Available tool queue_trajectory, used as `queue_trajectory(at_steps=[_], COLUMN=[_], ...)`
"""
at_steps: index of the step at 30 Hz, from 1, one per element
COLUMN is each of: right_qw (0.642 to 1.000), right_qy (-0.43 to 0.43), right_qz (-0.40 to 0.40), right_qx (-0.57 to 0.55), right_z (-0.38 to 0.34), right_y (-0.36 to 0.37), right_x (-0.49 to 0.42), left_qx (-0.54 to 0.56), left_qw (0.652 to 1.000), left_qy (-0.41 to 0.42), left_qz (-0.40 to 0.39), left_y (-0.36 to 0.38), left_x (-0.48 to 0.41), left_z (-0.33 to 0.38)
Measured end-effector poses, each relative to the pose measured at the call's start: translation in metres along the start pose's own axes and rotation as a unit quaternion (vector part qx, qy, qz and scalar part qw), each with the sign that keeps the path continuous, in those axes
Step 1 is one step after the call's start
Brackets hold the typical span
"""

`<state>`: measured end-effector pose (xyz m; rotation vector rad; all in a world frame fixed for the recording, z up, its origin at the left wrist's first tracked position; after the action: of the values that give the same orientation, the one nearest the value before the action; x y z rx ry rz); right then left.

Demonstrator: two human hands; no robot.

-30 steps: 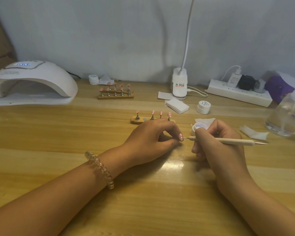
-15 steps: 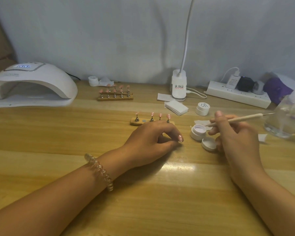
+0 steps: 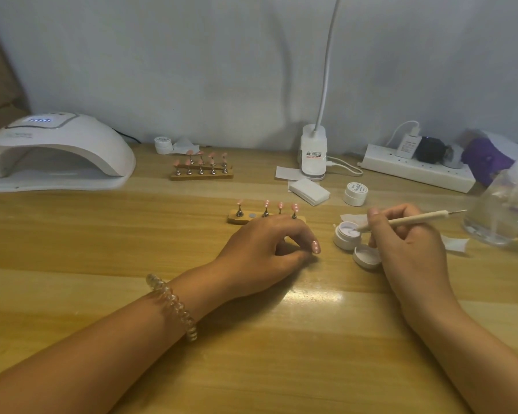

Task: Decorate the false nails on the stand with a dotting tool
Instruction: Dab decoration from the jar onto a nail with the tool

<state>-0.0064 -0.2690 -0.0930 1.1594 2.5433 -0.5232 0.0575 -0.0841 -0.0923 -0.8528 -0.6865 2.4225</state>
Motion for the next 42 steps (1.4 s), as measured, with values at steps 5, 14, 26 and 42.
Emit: queue_trajectory(at_steps=[5,14,26,42], right_qw=[1.000,0.998,0.983,0.986], right_qy=[0.004,0.035,0.114,0.109], right_qz=[0.003,0.029,-0.064,-0.105], right_qx=[0.012,-0.041,-0.128,-0.065], right_z=[-0.001,-0.007,-0.023,-0.020], right_y=[0.000,-0.005,0.014,0.022], right_x=[0.001,0.003,0.038,0.040], left_qx=[-0.001,-0.005,-0.009,-0.006], left_qw=[1.000,1.000,1.000,1.000], left_qy=[-0.002,-0.006,0.008,0.011], left_qz=[0.002,0.004,0.014,0.013], left_y=[0.000,0.000,-0.001,-0.001], left_x=[0.000,0.000,-0.001,0.000], left_z=[0.000,-0.002,-0.001,0.002])
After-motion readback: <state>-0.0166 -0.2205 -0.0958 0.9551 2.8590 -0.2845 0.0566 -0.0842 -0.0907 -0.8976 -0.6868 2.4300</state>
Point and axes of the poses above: each hand's wrist, its own x-axis away from the middle knuckle, its own y-axis out of the palm, z = x × y, the point moved 6 cm from there along -x, towards the middle knuckle, and after that the axes turned 9 degrees about z, right-handed, at the moved point
